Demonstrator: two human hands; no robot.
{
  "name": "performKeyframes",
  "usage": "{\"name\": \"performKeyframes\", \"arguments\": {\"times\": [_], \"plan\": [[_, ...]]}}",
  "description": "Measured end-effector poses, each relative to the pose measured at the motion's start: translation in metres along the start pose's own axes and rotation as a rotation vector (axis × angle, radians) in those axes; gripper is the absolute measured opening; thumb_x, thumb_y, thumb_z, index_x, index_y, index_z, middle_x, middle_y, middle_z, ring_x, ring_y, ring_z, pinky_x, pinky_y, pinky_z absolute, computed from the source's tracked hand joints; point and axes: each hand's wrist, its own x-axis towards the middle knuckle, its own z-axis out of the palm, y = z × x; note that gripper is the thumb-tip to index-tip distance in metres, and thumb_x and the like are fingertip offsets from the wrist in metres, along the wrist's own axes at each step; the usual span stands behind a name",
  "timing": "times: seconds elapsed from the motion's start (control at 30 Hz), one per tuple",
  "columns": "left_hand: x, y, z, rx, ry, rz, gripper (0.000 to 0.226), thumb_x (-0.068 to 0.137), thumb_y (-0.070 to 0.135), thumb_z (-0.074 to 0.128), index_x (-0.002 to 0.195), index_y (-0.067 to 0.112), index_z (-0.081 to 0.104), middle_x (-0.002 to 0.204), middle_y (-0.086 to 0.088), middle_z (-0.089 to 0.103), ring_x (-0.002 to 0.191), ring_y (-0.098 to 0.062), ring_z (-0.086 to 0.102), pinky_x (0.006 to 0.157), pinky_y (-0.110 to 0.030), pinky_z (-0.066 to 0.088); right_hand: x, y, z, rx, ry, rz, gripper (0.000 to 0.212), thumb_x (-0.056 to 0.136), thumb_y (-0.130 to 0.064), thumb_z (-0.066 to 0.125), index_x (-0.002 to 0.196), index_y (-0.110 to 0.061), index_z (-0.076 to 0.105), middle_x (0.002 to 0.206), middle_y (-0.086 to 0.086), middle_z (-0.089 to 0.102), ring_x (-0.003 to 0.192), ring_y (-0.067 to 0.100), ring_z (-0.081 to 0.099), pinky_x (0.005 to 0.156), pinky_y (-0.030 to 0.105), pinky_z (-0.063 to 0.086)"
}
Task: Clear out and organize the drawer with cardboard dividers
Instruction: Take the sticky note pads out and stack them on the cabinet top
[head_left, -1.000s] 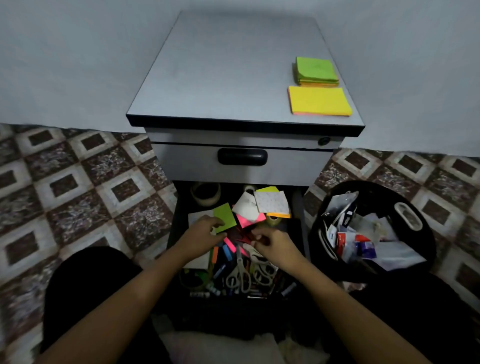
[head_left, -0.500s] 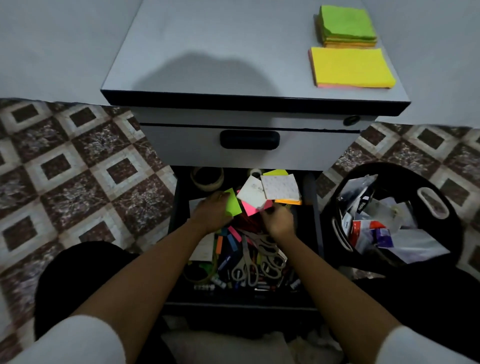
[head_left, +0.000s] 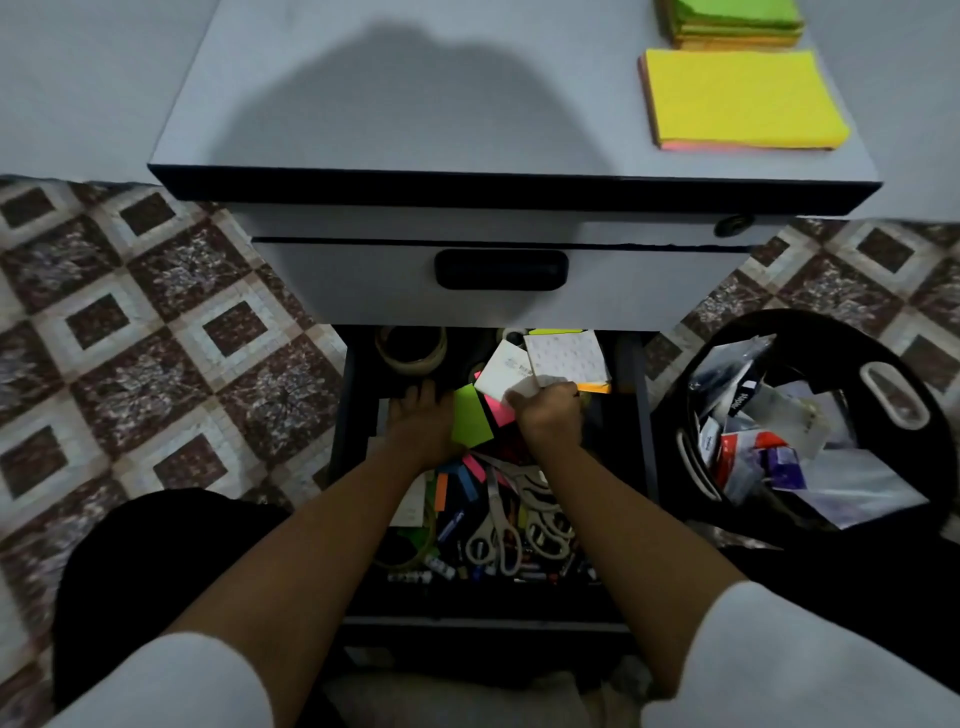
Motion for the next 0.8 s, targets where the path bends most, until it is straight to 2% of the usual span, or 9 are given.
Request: {"name": "performKeyframes", "arguments": {"times": [0.13, 0.23, 0.37, 0.47, 0.5, 0.57, 0.6, 0.67, 0.8], "plan": [[-0.005, 0.005, 0.004, 0.018, 0.012, 0.014, 0.093, 0.072, 0.054, 0.068, 0.144, 0.017, 0.021, 0.142, -0.013, 0.025, 0.132, -0.033, 0.025, 0.107, -0.048, 0.022, 0.008, 0.001, 0.005, 0.069, -0.003, 0.022, 0.073, 0.072, -0.033, 0.078, 0.126, 0.001, 0.043, 0.126, 0.019, 0.054, 0.116, 0.032, 0.054, 0.095, 0.037, 0.045], [-0.009, 0.006, 0.008, -0.007, 0.050, 0.023, 0.090, 0.073, 0.054, 0.067, 0.142, 0.016, 0.024, 0.140, -0.012, 0.028, 0.130, -0.032, 0.028, 0.104, -0.046, 0.025, 0.011, 0.002, 0.006, 0.222, -0.017, 0.014, 0.056, 0.074, -0.017, 0.078, 0.119, 0.004, 0.054, 0.120, 0.019, 0.061, 0.108, 0.029, 0.060, 0.087, 0.031, 0.048], [-0.016, 0.007, 0.006, -0.223, 0.066, 0.009, 0.086, 0.072, 0.056, 0.064, 0.141, 0.019, 0.027, 0.140, -0.008, 0.030, 0.133, -0.027, 0.027, 0.107, -0.046, 0.022, 0.008, 0.005, 0.000, 0.438, -0.054, 0.070, 0.036, 0.078, -0.005, 0.072, 0.110, 0.009, 0.062, 0.114, 0.021, 0.064, 0.104, 0.032, 0.063, 0.089, 0.036, 0.051], [-0.024, 0.005, 0.002, -0.378, 0.067, 0.028, 0.087, 0.066, 0.060, 0.047, 0.142, 0.024, 0.027, 0.139, -0.008, 0.034, 0.133, -0.027, 0.031, 0.108, -0.047, 0.019, 0.004, 0.013, -0.013, 0.594, -0.188, 0.085, 0.010, 0.081, -0.003, 0.069, 0.086, -0.006, 0.061, 0.088, 0.014, 0.063, 0.073, 0.026, 0.061, 0.060, 0.030, 0.050], [-0.027, 0.004, 0.002, -0.411, 0.083, 0.032, 0.086, 0.067, 0.059, 0.042, 0.144, 0.024, 0.026, 0.139, -0.008, 0.036, 0.132, -0.028, 0.033, 0.107, -0.047, 0.020, 0.002, 0.016, -0.019, 0.655, -0.253, 0.119, 0.012, 0.083, -0.003, 0.067, 0.085, -0.009, 0.057, 0.083, 0.009, 0.059, 0.068, 0.020, 0.056, 0.054, 0.027, 0.046], [-0.031, 0.003, 0.004, -0.494, 0.132, 0.036, 0.080, 0.072, 0.058, 0.030, 0.143, 0.022, 0.029, 0.137, -0.011, 0.042, 0.127, -0.030, 0.038, 0.104, -0.045, 0.027, -0.004, 0.024, -0.034, 0.727, -0.354, 0.163, 0.014, 0.088, -0.004, 0.062, 0.097, -0.008, 0.052, 0.085, 0.006, 0.057, 0.069, 0.016, 0.054, 0.055, 0.028, 0.046], [-0.032, 0.002, 0.004, -0.546, 0.139, 0.039, 0.076, 0.073, 0.058, 0.023, 0.137, 0.018, 0.036, 0.130, -0.014, 0.048, 0.122, -0.032, 0.044, 0.100, -0.043, 0.032, -0.007, 0.029, -0.042, 0.737, -0.390, 0.166, 0.018, 0.089, -0.004, 0.060, 0.104, -0.007, 0.050, 0.086, 0.006, 0.057, 0.068, 0.015, 0.053, 0.057, 0.028, 0.046], [-0.035, 0.005, 0.000, -0.648, 0.110, 0.012, 0.060, 0.077, 0.051, 0.020, 0.108, 0.009, 0.050, 0.101, -0.021, 0.059, 0.100, -0.036, 0.055, 0.081, -0.037, 0.039, -0.009, 0.037, -0.052, 0.754, -0.441, 0.175, 0.026, 0.091, -0.003, 0.057, 0.114, -0.007, 0.048, 0.086, 0.006, 0.057, 0.068, 0.017, 0.054, 0.060, 0.028, 0.048], [-0.043, 0.013, -0.009, -0.812, 0.144, -0.044, 0.033, 0.095, 0.034, 0.038, 0.081, 0.006, 0.048, 0.072, -0.013, 0.053, 0.074, -0.028, 0.052, 0.060, -0.030, 0.033, -0.020, 0.049, -0.064, 0.800, -0.530, 0.176, 0.034, 0.092, -0.003, 0.055, 0.124, -0.009, 0.049, 0.096, 0.006, 0.060, 0.080, 0.021, 0.059, 0.060, 0.029, 0.053]]}}
